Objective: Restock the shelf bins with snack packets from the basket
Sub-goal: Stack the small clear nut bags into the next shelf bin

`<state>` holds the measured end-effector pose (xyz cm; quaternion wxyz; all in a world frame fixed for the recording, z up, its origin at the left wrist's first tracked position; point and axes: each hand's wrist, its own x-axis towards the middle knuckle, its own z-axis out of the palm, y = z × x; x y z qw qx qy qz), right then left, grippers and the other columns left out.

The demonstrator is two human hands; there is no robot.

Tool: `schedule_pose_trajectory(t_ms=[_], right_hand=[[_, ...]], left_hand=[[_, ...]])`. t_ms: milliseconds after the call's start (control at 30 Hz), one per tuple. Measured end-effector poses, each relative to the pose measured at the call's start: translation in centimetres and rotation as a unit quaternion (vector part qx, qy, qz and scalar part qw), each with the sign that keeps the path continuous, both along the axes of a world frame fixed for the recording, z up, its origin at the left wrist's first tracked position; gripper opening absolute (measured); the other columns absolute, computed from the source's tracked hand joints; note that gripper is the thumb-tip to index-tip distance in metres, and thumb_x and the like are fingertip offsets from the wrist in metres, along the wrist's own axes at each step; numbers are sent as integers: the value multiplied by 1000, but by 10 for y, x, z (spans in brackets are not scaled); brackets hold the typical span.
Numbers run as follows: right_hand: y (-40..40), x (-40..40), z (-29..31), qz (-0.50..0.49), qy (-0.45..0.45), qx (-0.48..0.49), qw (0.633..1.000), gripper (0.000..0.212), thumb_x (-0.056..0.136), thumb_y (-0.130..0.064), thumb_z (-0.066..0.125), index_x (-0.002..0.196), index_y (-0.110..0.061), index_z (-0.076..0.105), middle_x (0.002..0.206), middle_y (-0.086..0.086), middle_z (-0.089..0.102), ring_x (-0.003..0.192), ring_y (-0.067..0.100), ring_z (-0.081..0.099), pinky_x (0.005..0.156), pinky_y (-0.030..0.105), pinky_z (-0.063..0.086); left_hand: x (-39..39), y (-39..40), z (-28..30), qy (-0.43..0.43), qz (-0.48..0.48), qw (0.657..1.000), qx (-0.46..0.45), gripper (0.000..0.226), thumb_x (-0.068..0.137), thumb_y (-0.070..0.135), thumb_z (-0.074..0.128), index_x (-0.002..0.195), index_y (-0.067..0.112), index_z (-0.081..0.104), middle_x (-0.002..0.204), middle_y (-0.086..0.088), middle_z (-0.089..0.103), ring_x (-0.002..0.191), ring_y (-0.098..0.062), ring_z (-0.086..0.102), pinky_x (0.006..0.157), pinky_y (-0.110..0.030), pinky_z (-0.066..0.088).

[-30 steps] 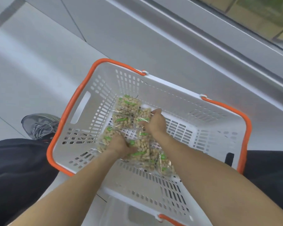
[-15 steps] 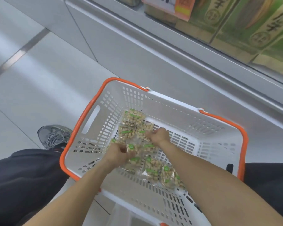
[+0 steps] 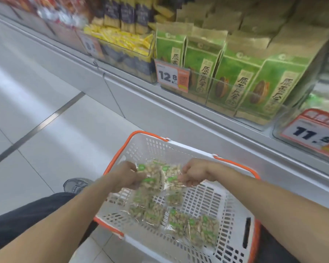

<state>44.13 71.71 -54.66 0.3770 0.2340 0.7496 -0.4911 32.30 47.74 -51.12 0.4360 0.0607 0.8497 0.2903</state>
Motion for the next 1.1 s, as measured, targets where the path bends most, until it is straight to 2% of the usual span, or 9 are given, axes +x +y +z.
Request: schedule_pose_trajectory(t_ms=[100,300,467,567,667,733,867,967,1100], right_hand=[[23,15,76,6,43,-25,999,20,94,-25,69,84,-10,60,80,7,71,68,10,67,59,19,50],[38,56,159,-115,203,-97,968,20,93,-17,69,100,-5,55,99,22,73,86,17,73,71,25,53],[23,67,178,-155,248,-90,952,22,90,-16,73,96,-5,55,75,6,74,78,15,74,61,23,49],[19,67,190,-144,261,-96,950,26,89,-16,74,100,0,58,75,3,74,76,14,74,57,21,48],[20,67,201,-141,295,-78,942,40,86,-16,77,111,9,58,75,5,73,72,14,72,57,21,48],[19,66,208,-148,312,-76,936,40,85,-12,77,112,11,58,72,5,72,64,11,69,56,21,49],[17,64,228,-143,337,-50,929,26,82,-13,81,97,-2,62,73,4,71,60,12,69,59,28,56],[24,62,245,-87,338,110,931,43,72,-35,88,98,-15,61,88,-3,71,74,12,69,75,42,58],[32,65,262,-89,330,210,916,102,52,-62,88,136,-35,37,123,-16,52,103,2,59,92,32,51]], left_hand=[[-10,22,67,57,-52,996,53,36,83,20,78,68,8,48,52,-6,52,54,-22,56,58,-30,52],[16,36,140,72,-105,973,191,23,91,10,69,85,5,47,66,-10,28,57,-15,42,56,-24,47],[49,47,167,71,-49,959,270,27,85,35,67,99,15,58,76,0,53,70,-15,51,66,-33,45],[61,52,185,68,-7,958,278,29,89,42,66,106,20,60,91,-2,57,85,-18,56,87,-47,52],[68,57,201,67,-43,961,264,66,69,66,71,118,23,58,111,2,66,101,-12,68,91,-37,55],[73,63,206,112,-73,961,244,78,59,64,80,121,24,54,113,5,68,100,-8,69,85,-30,56],[76,79,210,156,-115,946,258,63,68,33,90,118,19,54,105,3,73,94,-10,72,76,-28,58],[61,86,207,168,-121,936,285,59,66,19,92,114,17,56,99,0,73,87,-15,73,68,-28,58],[43,99,193,205,-166,922,283,79,56,24,98,119,29,51,105,1,68,92,-7,70,77,-24,55]])
